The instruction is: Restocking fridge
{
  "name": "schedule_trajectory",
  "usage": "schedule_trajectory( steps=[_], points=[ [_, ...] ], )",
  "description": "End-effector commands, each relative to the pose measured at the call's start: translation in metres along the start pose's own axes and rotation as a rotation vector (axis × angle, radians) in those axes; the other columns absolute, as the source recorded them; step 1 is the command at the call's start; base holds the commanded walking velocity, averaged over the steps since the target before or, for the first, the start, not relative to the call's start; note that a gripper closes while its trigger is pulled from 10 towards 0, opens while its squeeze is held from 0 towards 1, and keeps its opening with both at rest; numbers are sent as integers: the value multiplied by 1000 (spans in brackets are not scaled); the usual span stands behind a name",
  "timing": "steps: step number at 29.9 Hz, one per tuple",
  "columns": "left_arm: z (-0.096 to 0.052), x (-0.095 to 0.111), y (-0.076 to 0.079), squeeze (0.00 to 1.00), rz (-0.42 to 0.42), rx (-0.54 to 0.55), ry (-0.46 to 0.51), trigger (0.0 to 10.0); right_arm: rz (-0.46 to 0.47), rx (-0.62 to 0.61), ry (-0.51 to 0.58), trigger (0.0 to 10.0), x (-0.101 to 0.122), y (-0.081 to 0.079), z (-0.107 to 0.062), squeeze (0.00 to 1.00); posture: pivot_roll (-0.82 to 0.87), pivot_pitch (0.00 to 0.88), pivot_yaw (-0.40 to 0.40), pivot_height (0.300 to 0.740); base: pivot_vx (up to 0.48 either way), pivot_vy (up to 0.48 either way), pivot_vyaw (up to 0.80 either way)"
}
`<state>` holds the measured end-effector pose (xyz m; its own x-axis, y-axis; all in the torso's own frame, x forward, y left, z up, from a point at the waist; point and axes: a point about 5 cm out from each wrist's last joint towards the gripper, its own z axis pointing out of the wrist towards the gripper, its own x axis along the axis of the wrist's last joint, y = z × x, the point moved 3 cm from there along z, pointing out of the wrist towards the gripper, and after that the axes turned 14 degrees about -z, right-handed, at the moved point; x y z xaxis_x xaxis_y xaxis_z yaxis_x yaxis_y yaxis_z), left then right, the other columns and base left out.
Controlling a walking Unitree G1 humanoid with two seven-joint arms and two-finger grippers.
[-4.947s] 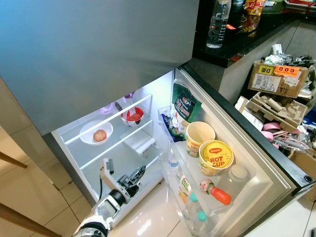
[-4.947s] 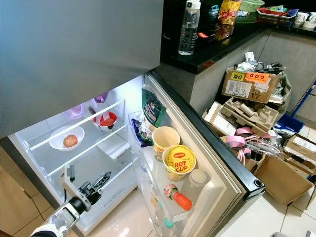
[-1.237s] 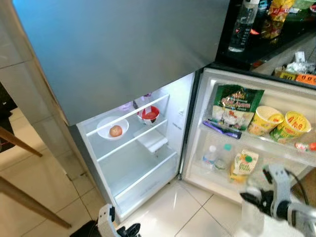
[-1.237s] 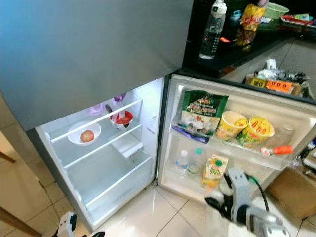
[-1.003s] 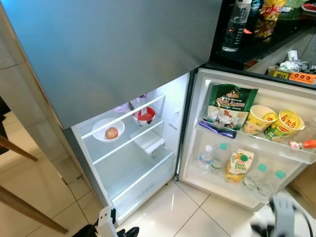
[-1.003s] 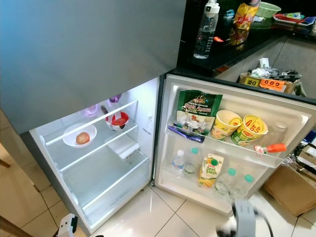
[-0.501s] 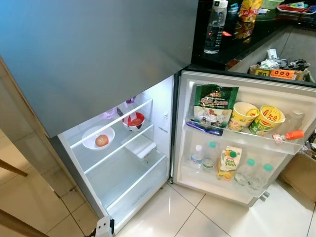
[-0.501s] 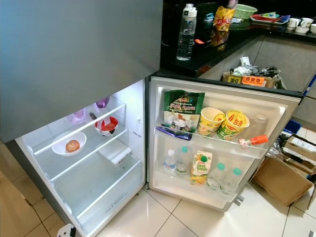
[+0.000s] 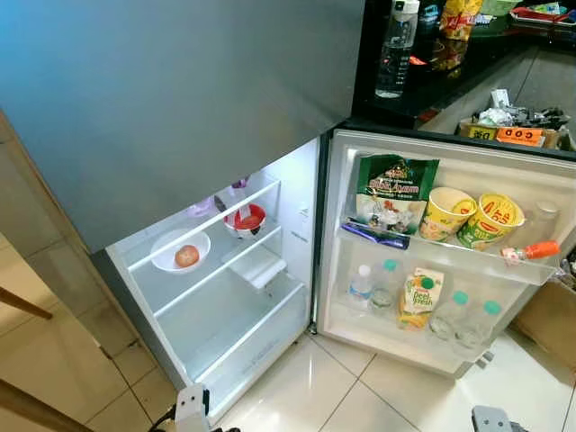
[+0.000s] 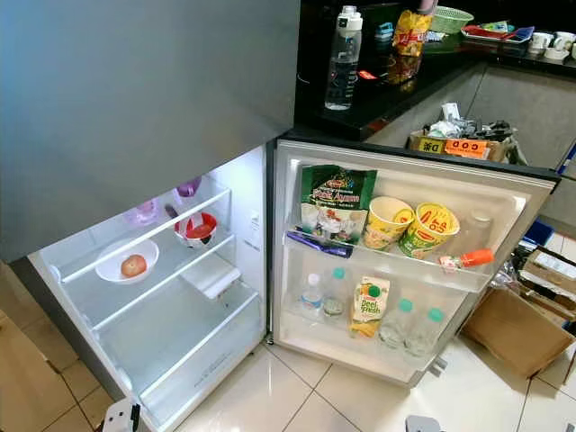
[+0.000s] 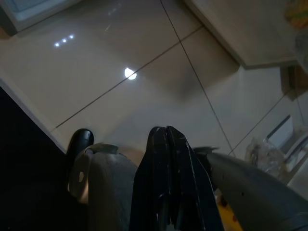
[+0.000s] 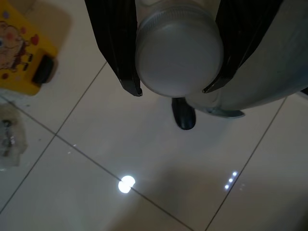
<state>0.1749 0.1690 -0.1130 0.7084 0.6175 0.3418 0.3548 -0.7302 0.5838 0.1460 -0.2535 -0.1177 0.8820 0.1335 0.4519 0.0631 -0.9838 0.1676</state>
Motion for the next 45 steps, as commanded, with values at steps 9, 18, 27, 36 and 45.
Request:
schedule_trajectory(
  steps=[9,18,27,36,45],
  points=[
    [1,-11,-1,0,87,24,-57,10000,-12,14,-39,10000,-11,-8,-1,0,-65,0,-12,740,0,0,0],
    [2,-21,-2,0,213,61,-121,10000,-34,38,-25,10000,-5,-12,1,0,-67,0,-13,740,0,0,0],
    [1,-26,-4,0,263,74,-153,10000,-38,48,-37,10000,-10,-15,0,0,-65,0,-13,740,0,0,0],
    [0,-31,-4,0,287,67,-186,10000,-48,58,-41,10000,-11,-16,0,0,-67,0,-13,740,0,0,0],
    [0,-34,-3,0,278,51,-198,10000,-54,62,-40,10000,-11,-16,0,0,-68,0,-15,740,0,-115,0]
  ],
)
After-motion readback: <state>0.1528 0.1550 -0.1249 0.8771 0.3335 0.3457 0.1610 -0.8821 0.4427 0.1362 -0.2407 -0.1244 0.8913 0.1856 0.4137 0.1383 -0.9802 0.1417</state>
